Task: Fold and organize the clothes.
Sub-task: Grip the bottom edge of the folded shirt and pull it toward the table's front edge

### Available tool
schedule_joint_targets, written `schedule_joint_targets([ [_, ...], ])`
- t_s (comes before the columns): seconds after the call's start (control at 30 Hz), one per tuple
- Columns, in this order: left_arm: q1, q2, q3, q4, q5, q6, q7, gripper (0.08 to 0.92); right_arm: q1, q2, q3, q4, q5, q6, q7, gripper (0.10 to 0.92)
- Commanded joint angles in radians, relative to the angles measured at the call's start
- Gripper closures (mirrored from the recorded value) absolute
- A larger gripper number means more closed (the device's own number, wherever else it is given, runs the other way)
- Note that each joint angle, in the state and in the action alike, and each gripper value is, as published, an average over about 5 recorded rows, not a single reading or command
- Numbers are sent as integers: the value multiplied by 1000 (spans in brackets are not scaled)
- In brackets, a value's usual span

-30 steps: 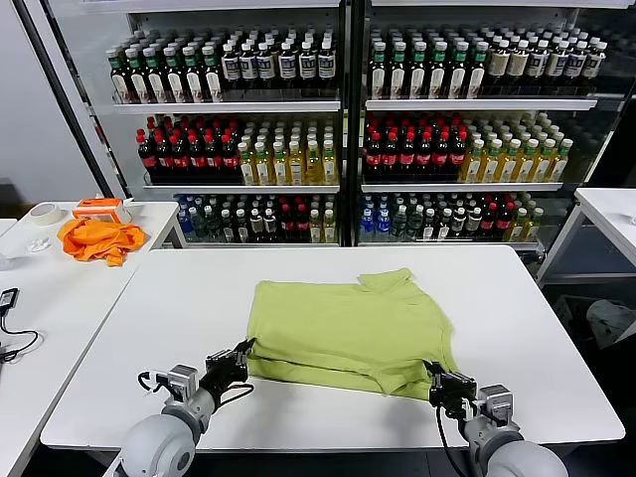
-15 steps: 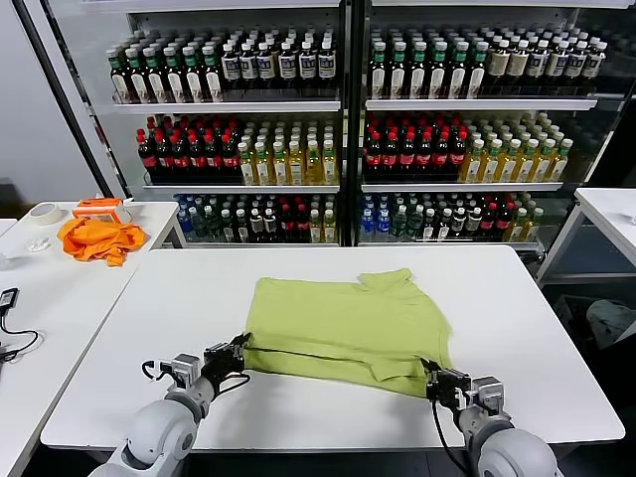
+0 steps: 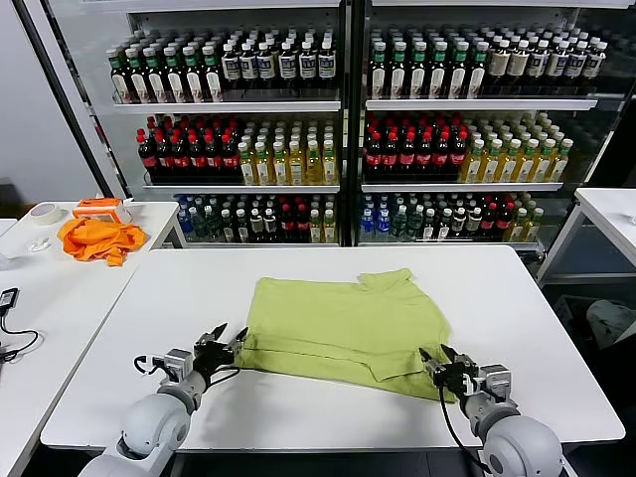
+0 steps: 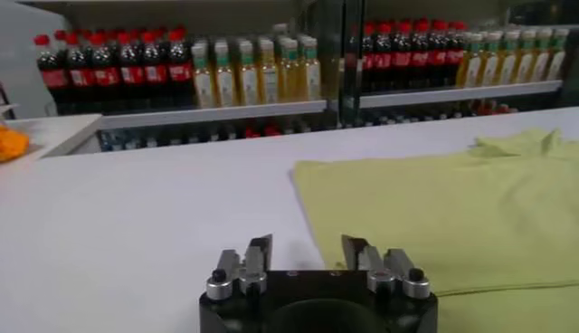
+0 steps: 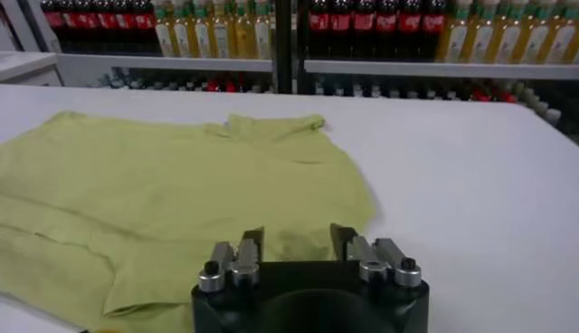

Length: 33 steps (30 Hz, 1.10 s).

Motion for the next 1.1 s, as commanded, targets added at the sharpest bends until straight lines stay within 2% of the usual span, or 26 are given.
schedule_joint_targets([
  [0.03,121,2,-4,-151,-21,108,-46,312,-114,2,26,27,-42,43,-2,247],
  [0.2,120,-15,13,-141,-15,139,-64,194,-121,17,17,2,-62,71,0,204],
  [0.37,111,-22,32,-126,-5,150,-90,178,-121,21,14,-23,-67,72,5,203],
  [0.47,110,-24,39,-124,-1,162,-100,178,-119,24,9,-35,-63,81,3,225],
  [0.53,111,-26,45,-125,7,166,-104,188,-116,25,6,-40,-58,84,2,275],
  [0.63,114,-29,50,-123,17,171,-108,250,-113,26,2,-40,-49,82,-1,370],
  [1.1,128,-30,53,-137,25,174,-128,639,-79,33,-16,-41,-43,76,-11,777],
])
